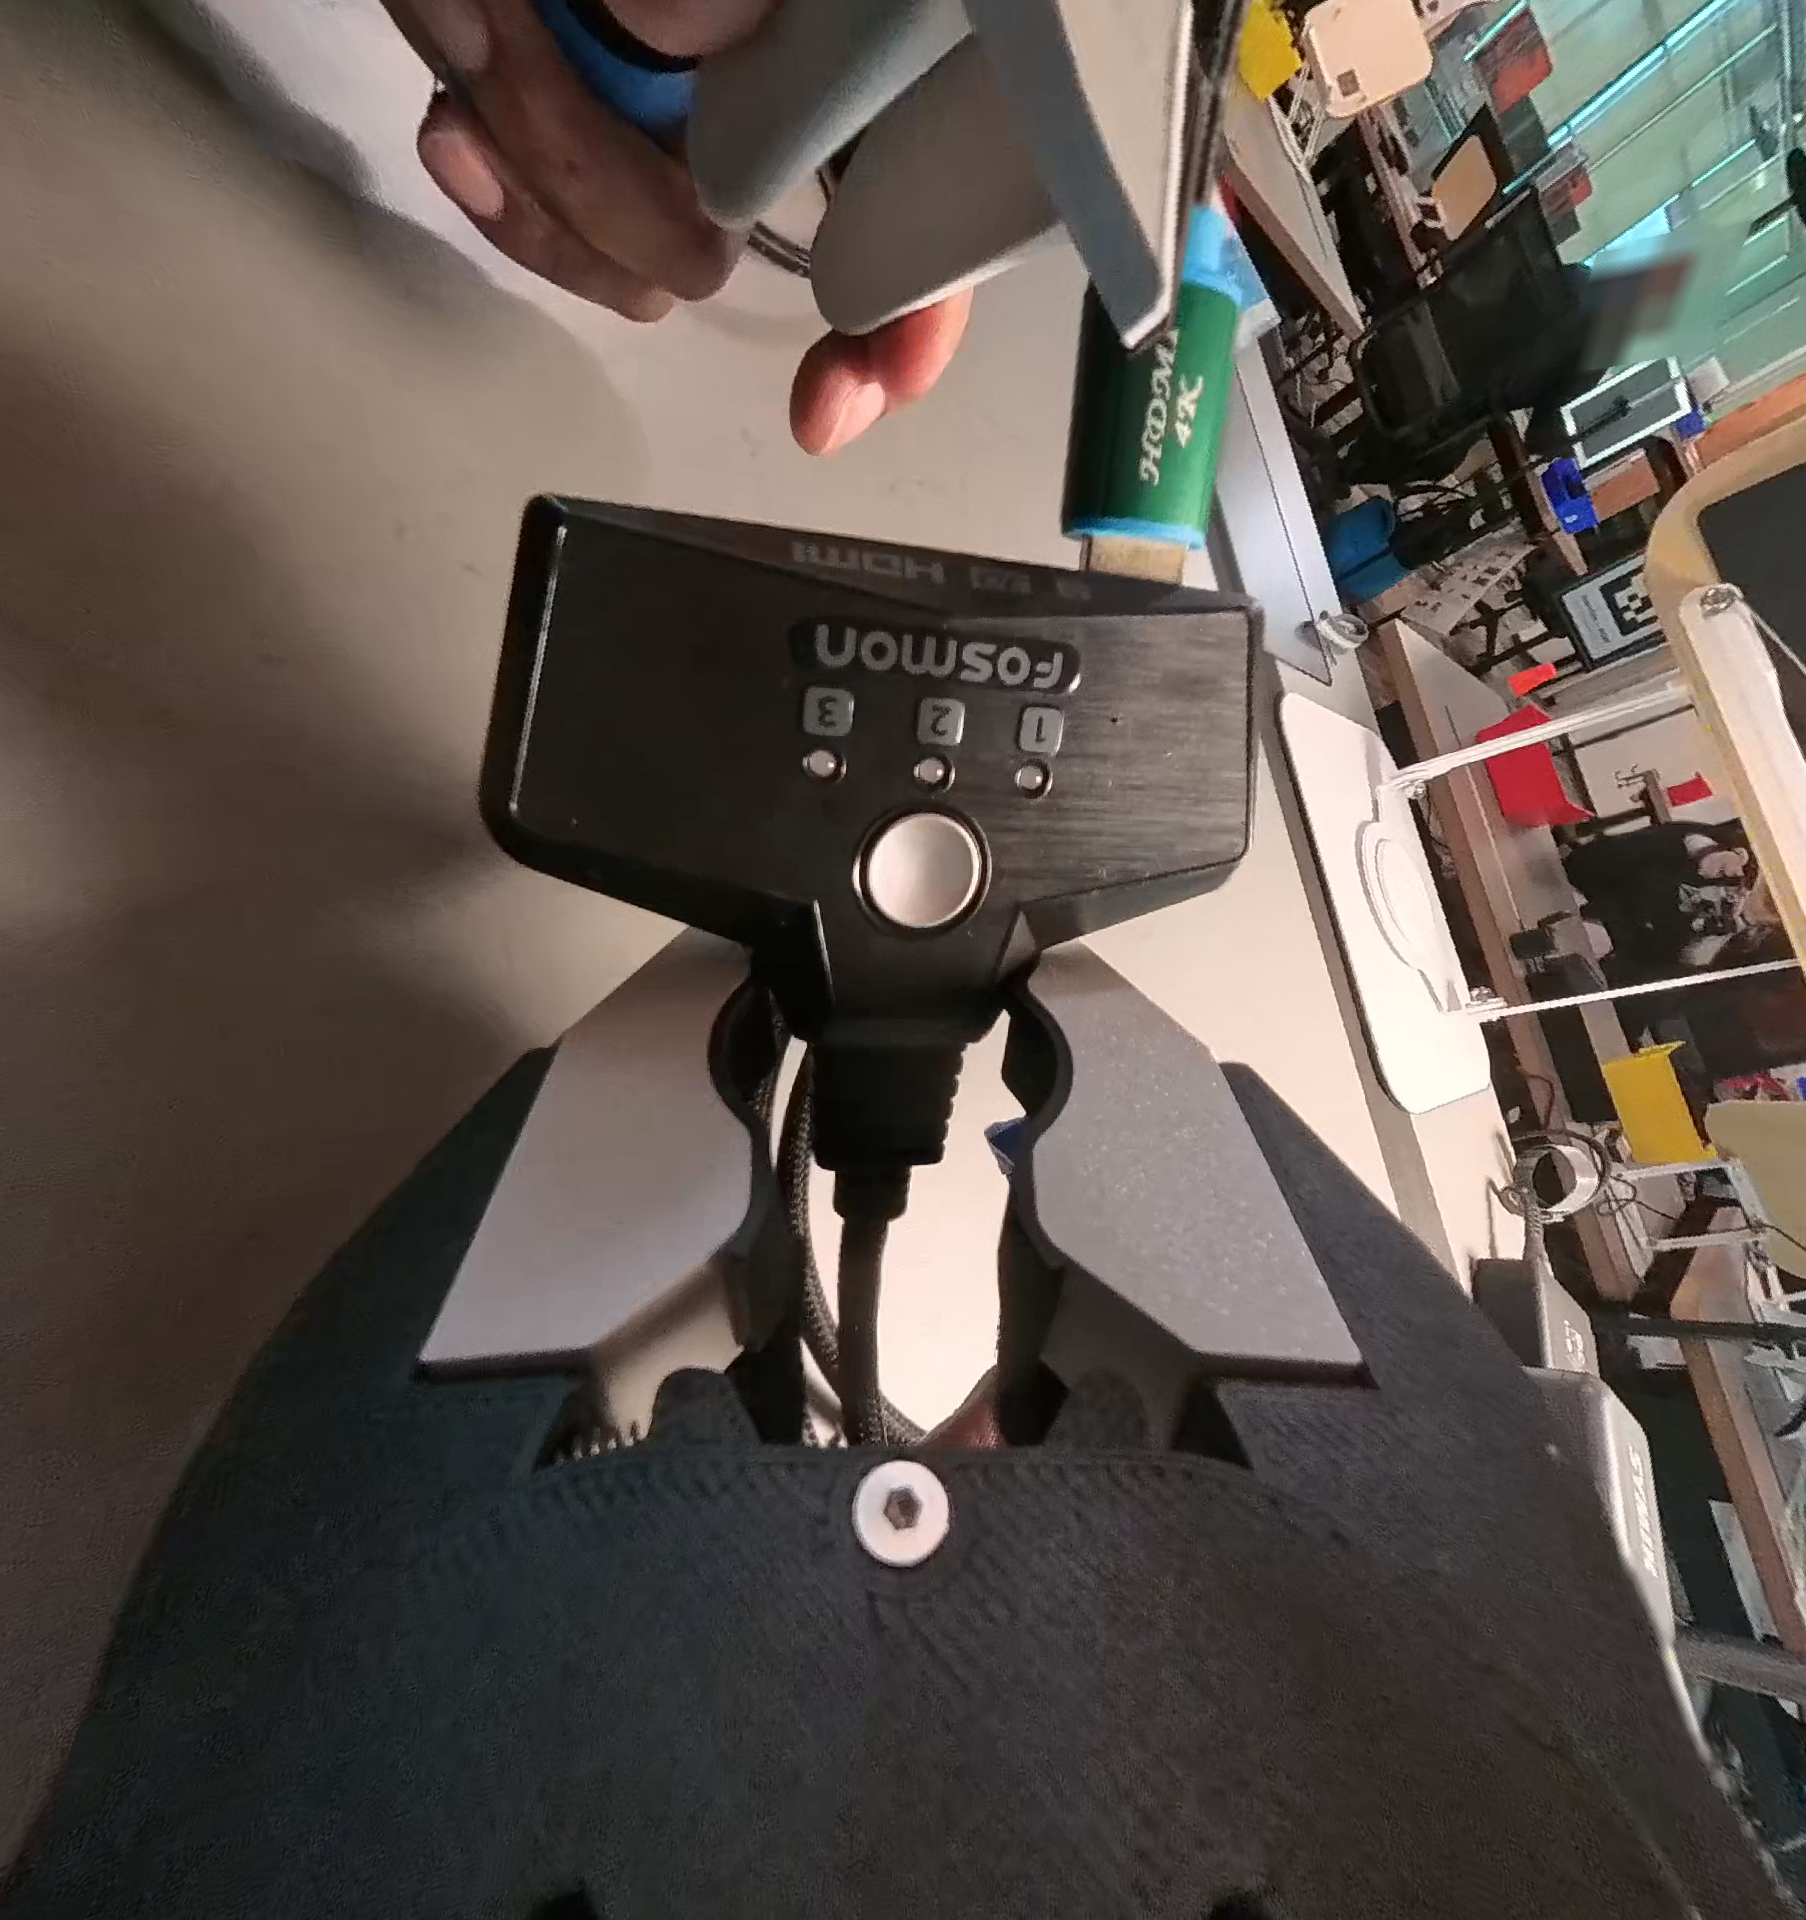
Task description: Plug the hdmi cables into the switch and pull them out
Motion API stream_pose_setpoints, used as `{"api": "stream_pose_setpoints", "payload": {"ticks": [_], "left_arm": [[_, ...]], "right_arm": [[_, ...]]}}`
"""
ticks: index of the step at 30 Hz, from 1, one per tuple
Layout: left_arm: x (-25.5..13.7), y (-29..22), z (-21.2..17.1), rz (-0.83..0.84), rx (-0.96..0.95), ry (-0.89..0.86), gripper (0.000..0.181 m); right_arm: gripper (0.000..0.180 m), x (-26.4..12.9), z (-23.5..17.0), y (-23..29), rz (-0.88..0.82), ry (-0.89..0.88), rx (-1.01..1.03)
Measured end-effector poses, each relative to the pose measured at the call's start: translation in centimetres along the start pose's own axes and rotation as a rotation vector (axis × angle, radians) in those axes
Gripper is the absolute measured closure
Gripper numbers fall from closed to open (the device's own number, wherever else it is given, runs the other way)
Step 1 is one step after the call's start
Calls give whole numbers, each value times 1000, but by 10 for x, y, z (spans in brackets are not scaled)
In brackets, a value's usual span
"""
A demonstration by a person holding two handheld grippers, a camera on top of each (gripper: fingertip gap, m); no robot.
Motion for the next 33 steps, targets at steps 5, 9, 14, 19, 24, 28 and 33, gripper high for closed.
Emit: {"api": "stream_pose_setpoints", "payload": {"ticks": [5, 9, 14, 19, 24, 28, 33], "left_arm": [[-1, 9, -1, -46, -181, 8, 166], [6, 13, -7, -78, -383, 10, 156], [6, 17, -7, -11, -419, -70, 168], [5, 17, -8, 15, -360, -75, 168], [12, 6, -12, 12, -275, -28, 166], [9, 7, -9, 1, -285, -21, 165], [12, 5, -15, 23, -199, 59, 164]], "right_arm": [[139, -1, -5, -10, -136, 47, -79], [139, -1, -11, -13, -239, 120, -229], [142, -3, -9, -13, -274, 120, -285], [122, 1, -6, -11, -246, 139, -231], [114, 7, -8, -2, -167, 161, -222], [129, 6, -6, -1, -162, 158, -238], [129, 7, -11, 3, -145, 252, -334]]}}
Point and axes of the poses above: each gripper's, where its closed fingertips meet, x out along the fingers, z out of its top, y = z × x across the jaws, the point moved 7 cm from there along -x, back along the fingers, and after that the axes turned 9 degrees about -x, right-handed, at the moved point
